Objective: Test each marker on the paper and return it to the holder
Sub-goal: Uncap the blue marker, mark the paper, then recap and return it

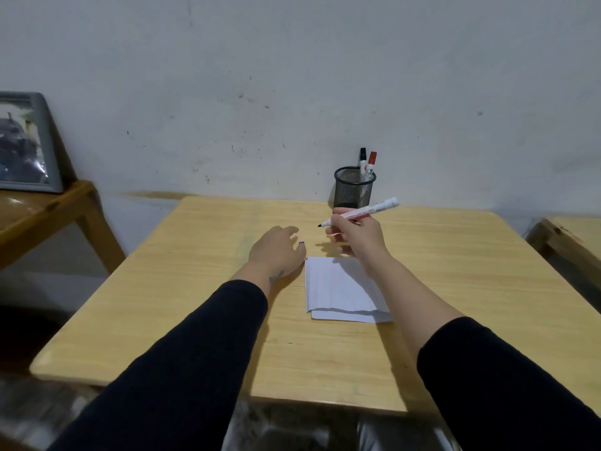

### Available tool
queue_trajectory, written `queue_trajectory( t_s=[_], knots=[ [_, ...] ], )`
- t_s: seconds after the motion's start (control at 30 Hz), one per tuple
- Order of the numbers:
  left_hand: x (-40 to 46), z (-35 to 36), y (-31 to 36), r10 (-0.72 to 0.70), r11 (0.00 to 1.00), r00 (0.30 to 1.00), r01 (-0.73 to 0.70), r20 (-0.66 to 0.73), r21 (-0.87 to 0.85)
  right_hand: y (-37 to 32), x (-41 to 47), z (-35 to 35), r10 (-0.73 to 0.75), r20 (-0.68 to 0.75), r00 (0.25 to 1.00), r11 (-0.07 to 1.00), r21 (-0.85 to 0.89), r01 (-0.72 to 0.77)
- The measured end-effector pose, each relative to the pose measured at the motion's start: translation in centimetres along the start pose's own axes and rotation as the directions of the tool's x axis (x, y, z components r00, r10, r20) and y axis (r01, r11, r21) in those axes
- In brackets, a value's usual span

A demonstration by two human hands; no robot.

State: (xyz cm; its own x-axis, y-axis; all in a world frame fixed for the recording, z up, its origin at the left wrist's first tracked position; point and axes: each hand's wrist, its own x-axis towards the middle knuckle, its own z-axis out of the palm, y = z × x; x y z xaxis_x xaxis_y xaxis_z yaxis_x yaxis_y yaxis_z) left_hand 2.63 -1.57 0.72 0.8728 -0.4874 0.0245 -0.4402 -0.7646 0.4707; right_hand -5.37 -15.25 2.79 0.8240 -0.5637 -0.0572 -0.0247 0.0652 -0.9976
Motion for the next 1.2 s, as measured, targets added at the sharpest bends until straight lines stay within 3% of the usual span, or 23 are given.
queue_trajectory(
  t_s=[0.1, 0.2, 0.47, 0.93, 1.07, 1.2],
  knots=[
    [-1.0, 1.1, -1.0, 0.031, 0.991, 0.998, -0.023, -0.062, 0.130, 0.9, 0.3, 0.8, 0.025, 0.042, 0.999, 0.997, 0.073, -0.028],
    [-1.6, 2.2, -2.3, 0.020, 0.974, 0.998, -0.031, 0.053, 0.224, 2.0, 0.1, 1.7, 0.018, 0.009, 1.000, 0.993, 0.117, -0.019],
    [-1.7, 2.9, -3.0, 0.040, 0.957, 0.998, -0.053, 0.051, 0.287, 4.2, 0.3, 2.6, -0.166, -0.147, 0.975, 0.965, -0.229, 0.129],
    [-1.6, 3.0, -3.1, 0.048, 0.954, 0.997, -0.061, 0.052, 0.294, 5.2, 1.2, 3.0, -0.194, -0.137, 0.971, 0.903, -0.412, 0.122],
    [-1.6, 2.9, -2.9, 0.045, 0.954, 0.998, -0.057, 0.046, 0.293, 4.8, 1.0, 2.9, -0.163, -0.152, 0.975, 0.915, -0.392, 0.092],
    [-1.5, 2.8, -2.9, 0.039, 0.960, 0.998, -0.050, 0.047, 0.276, 3.8, 0.4, 2.5, -0.083, -0.169, 0.982, 0.984, -0.173, 0.054]
  ],
)
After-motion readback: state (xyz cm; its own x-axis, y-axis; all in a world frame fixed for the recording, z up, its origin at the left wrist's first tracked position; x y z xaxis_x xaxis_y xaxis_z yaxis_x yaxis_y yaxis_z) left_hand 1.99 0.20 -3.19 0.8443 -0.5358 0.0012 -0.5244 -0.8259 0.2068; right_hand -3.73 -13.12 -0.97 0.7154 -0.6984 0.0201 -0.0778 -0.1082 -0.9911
